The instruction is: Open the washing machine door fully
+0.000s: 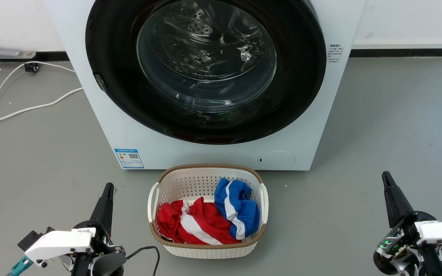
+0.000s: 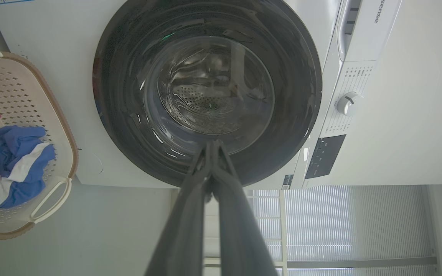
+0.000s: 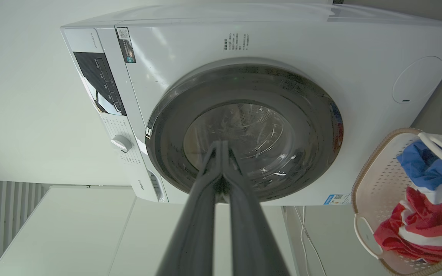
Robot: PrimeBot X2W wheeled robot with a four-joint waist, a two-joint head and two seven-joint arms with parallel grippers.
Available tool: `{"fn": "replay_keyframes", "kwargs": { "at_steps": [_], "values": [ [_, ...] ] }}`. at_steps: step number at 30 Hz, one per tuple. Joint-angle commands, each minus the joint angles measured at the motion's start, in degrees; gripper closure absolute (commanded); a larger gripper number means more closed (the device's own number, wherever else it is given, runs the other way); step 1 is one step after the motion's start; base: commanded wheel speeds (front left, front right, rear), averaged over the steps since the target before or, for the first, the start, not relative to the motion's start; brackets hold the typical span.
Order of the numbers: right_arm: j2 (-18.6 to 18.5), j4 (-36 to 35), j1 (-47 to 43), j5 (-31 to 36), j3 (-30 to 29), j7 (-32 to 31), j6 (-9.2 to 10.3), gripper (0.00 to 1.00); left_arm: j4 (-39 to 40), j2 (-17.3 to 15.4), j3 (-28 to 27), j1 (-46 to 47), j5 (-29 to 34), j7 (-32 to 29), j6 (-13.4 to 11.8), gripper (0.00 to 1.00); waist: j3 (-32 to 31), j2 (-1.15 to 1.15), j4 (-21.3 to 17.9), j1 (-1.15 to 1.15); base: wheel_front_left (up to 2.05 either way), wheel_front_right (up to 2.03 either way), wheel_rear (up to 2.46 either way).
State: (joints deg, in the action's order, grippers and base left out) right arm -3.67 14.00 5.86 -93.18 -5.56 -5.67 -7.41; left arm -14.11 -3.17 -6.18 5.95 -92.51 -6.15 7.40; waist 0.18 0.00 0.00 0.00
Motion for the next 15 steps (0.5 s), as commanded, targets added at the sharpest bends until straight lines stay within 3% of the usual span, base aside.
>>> {"fn": "replay_keyframes", "kwargs": {
  "at_steps": [1, 15],
  "values": [
    [0.15, 0.09, 0.6, 0.35, -0.11, -0.26, -0.15, 1.0, -0.01, 0.09, -0.23, 0.49, 0.26, -0.27, 0.16, 1.0, 0.0, 0.0, 0.0, 0.0, 0.0, 0.0, 0.0],
    [0.29, 0.1, 0.62, 0.55, -0.28, -0.34, -0.15, 1.0, -0.02, 0.13, -0.29, 0.5, 0.3, -0.22, 0.16, 1.0, 0.0, 0.0, 0.0, 0.0, 0.0, 0.0, 0.0]
  ]
}}
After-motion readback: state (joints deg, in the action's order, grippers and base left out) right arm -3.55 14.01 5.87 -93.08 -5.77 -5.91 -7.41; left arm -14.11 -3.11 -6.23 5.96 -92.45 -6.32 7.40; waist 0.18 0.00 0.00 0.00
